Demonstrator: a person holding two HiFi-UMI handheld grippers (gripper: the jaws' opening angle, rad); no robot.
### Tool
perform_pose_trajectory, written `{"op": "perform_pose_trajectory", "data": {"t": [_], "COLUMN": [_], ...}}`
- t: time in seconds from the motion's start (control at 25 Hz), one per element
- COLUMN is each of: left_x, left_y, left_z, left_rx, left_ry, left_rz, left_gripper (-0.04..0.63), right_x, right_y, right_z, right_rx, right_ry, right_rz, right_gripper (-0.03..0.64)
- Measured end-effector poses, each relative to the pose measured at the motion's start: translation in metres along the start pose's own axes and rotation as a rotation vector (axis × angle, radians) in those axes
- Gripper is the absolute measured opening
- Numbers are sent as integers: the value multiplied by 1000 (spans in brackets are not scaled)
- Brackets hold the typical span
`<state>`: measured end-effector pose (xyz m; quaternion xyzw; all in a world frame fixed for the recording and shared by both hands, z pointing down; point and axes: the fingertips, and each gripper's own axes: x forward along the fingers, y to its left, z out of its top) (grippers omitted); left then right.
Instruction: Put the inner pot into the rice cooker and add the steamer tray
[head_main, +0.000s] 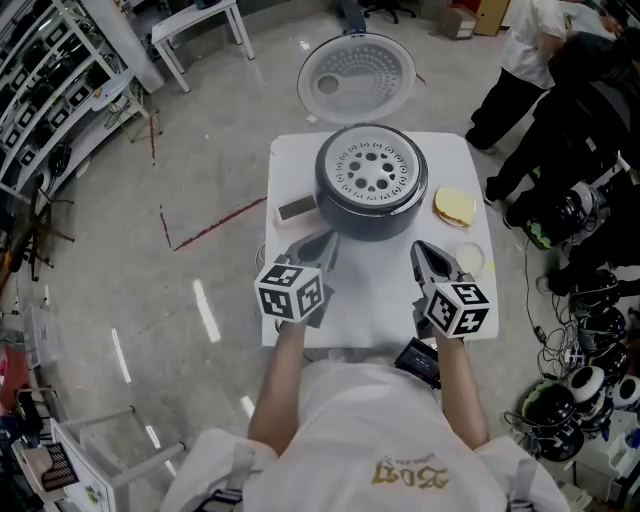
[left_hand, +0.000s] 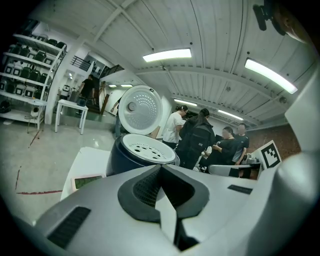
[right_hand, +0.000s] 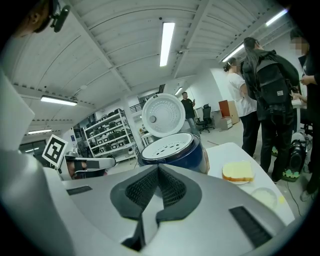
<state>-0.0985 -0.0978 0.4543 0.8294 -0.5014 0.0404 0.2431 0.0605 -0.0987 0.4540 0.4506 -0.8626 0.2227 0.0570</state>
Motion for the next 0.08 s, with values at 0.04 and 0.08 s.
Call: {"op": "perform_pose_trajectory", "data": {"t": [0.04,0.08], "left_x": [1,1], "left_y": [2,3], "left_z": [1,2], "left_rx": [-1,-1], "left_ry": [1,2], "left_rz": [0,0], "left_gripper": [17,17], "right_x": [2,4], "right_y": [0,1], "right_z": [1,1], "right_rx": [1,1], "right_ry": [1,2], "right_rz": [2,3], "right_gripper": [9,11]}}
